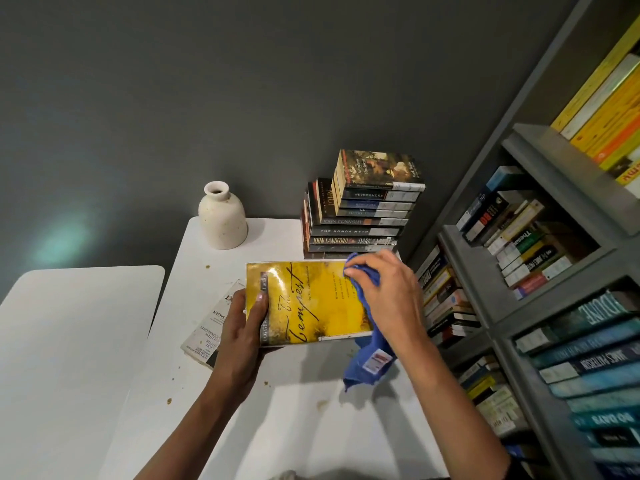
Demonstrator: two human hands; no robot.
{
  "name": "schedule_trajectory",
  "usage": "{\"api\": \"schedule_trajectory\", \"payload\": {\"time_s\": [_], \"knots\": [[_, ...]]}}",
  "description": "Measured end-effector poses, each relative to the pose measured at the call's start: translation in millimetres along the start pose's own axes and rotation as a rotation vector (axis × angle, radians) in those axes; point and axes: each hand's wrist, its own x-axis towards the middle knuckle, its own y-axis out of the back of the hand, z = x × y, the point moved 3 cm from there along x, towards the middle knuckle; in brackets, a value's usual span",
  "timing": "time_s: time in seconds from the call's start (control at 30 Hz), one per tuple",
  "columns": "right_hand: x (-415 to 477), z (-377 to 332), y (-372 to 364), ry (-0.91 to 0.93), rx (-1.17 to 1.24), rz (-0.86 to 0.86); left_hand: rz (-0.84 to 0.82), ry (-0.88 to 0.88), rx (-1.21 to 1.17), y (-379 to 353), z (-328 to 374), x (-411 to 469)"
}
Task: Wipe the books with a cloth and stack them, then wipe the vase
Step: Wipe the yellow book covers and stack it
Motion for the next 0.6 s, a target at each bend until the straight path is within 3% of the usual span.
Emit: {"api": "schedule_trajectory", "payload": {"time_s": [0.13, 0.27, 0.4, 0.6], "knots": [[-10, -20, -14, 0.116, -0.076, -0.059, -0.021, -0.017, 0.018, -3, 5, -1], [7, 4, -3, -0.003, -0.079, 0.024, -0.035, -0.041, 0.042, -3, 6, 0], [-3, -25, -18, 0.128, -0.102, -0.046, -0.031, -0.047, 0.059, -6, 8, 4], [15, -3, -10, 0.031, -0.107, -0.017, -0.057, -0.075, 0.095, -6, 11, 6]]}}
